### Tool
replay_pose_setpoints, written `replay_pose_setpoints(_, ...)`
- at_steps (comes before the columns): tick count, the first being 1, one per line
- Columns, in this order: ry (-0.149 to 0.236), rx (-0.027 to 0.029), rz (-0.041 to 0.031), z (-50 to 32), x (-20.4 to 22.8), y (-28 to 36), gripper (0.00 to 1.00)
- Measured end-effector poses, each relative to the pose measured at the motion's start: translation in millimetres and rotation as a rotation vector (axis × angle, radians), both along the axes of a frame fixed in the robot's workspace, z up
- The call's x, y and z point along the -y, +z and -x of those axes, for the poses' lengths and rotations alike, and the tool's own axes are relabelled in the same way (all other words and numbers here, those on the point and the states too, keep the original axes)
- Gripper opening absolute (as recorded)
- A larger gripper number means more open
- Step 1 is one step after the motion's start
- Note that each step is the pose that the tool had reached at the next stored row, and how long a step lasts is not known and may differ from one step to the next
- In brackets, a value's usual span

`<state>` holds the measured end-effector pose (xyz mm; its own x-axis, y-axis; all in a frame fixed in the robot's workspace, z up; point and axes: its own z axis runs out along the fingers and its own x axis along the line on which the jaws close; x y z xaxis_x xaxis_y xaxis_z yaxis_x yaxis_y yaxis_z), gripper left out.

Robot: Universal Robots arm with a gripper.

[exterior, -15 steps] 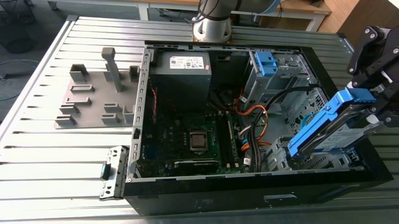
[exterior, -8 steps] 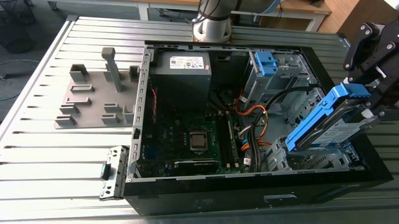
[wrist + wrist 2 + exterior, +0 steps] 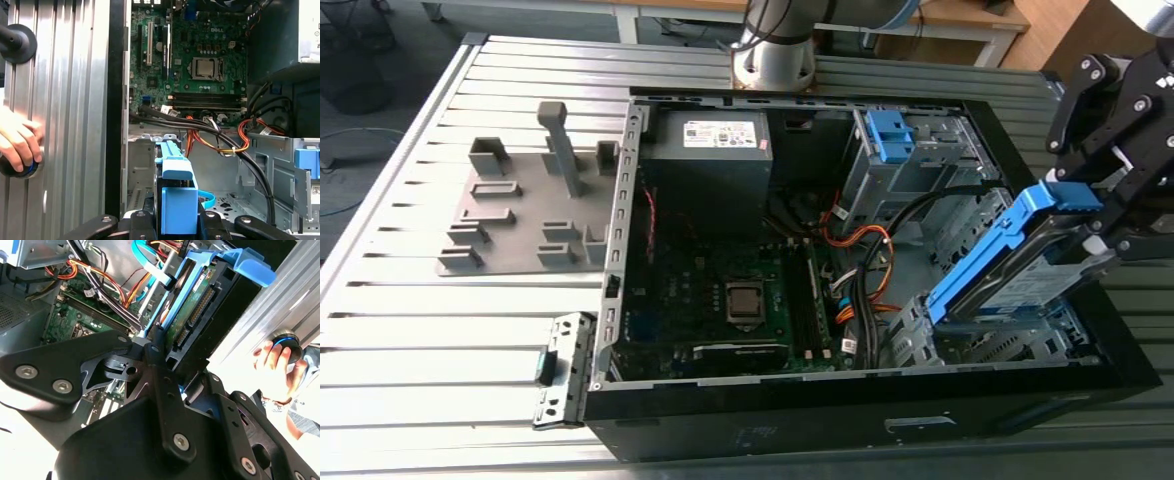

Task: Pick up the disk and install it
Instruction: 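Insert the disk into the insertion slot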

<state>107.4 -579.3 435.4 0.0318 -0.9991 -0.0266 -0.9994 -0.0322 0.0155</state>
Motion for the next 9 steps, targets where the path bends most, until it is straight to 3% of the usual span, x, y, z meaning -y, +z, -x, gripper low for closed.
replay_pose_setpoints(4,-0.001,0.0000,-0.0067,0.1,-1.3,-1.2,0.36)
replay_pose_setpoints(6,-0.011,-0.0001,-0.0125,0.0,-1.4,-2.2,0.36)
replay_pose_setpoints(9,-0.034,0.0000,-0.0157,-0.1,-1.5,-4.0,0.36)
